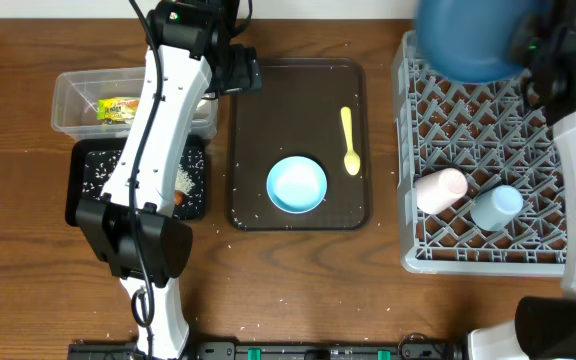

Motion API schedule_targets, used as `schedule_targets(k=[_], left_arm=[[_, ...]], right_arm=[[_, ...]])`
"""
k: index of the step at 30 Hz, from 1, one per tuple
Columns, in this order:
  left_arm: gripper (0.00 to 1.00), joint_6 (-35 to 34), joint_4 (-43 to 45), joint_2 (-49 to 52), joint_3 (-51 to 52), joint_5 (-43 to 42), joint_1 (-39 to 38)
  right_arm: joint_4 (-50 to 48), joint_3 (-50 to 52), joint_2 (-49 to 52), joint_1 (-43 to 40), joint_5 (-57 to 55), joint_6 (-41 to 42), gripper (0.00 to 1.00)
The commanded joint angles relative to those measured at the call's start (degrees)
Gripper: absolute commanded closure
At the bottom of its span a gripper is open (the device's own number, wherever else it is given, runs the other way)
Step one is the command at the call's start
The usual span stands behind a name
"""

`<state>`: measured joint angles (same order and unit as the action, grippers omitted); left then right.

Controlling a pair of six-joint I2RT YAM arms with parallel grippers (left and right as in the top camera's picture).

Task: Sort waste into correct bins and load items into the dishwasher rack
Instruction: 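Lift blue plate with right gripper and carry it over rack, then set blue plate upright in rack's right side and release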

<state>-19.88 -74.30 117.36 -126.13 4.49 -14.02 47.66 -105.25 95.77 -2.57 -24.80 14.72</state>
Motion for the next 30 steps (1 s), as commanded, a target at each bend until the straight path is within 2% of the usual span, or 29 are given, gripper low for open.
schedule_targets(k=[1,3,10,14,20,30], left_arm=[[0.03,-0.2,0.0,0.2,-0.7,0.7,0.2],[0.02,-0.2,0.0,0.2,-0.7,0.7,0.2],[0.02,-0.2,0.0,0.2,-0.7,0.7,0.2],[0.02,-0.2,0.0,0.2,-0.7,0.7,0.2],[0.02,-0.2,0.0,0.2,-0.7,0.7,0.2],[0.01,-0.2,0.0,0.2,-0.7,0.7,0.2]], right_arm=[[-2.2,0.0,1.5,-1.5,-18.2,-9.5,0.99],[-4.8,0.0,2.4,-2.0,-23.6,-14.7,0.99],[-15.6,0.0,6.5,-5.1,-24.3,-43.9,0.99],[-17.7,0.0,8.8,-7.5,-24.5,-52.3,0.99],[-17.7,0.0,11.1,-12.0,-23.8,-53.8,0.99],[-16.2,0.0,15.4,-17.2,-15.2,-54.6,0.99]])
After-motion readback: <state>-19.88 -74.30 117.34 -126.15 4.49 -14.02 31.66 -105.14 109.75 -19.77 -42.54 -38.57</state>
